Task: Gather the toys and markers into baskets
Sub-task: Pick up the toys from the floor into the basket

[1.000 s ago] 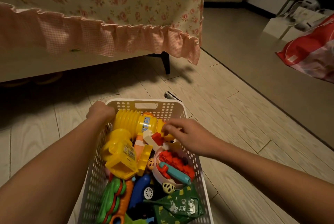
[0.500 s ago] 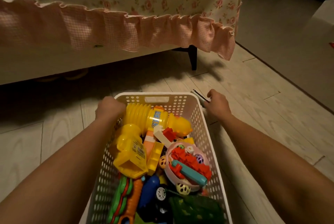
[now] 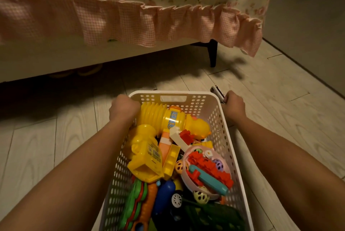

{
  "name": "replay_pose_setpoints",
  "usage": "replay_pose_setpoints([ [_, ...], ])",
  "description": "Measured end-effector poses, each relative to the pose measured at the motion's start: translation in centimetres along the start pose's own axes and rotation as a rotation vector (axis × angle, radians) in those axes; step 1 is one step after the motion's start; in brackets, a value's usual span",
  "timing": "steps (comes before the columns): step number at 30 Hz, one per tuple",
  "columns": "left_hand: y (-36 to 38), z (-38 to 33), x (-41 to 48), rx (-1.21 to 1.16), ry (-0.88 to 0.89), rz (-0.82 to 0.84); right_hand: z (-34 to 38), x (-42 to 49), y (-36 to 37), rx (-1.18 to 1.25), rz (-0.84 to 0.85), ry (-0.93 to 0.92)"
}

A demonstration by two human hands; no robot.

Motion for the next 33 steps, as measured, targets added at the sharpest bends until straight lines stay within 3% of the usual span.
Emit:
replay_pose_setpoints([
  [10, -0.4, 0.0, -0.7, -0.011, 0.032, 0.057, 5.2, -4.7, -9.7, 0.328, -0.139, -0.11],
  [14, -1.4, 0.4, -2.2, -0.149, 0.141, 0.112, 7.9, -9.6, -12.7, 0.305, 0.011, -0.171],
  [20, -2.3, 2.5, -4.7, -0.262, 0.215, 0.194, 12.1, -18.7, -12.6, 0.118, 0.417, -0.337],
  [26, -2.4, 4.1, -5.9, -0.23, 0.207, 0.249, 14.1, -23.4, -10.4, -0.079, 0.478, -0.566],
  [33, -3.0, 4.9, -6.2, -0.199, 0.229, 0.367, 14.5, -23.5, -10.2, -0.149, 0.478, -0.613],
])
Point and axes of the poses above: each hand's wrist, its own x-axis towards the middle knuckle, its own y-axis out of the palm, z = x × y, the point moved 2 cm from there along x, towards the middle knuckle, and after that the axes turned 3 degrees about -y, right-handed, at the moved point
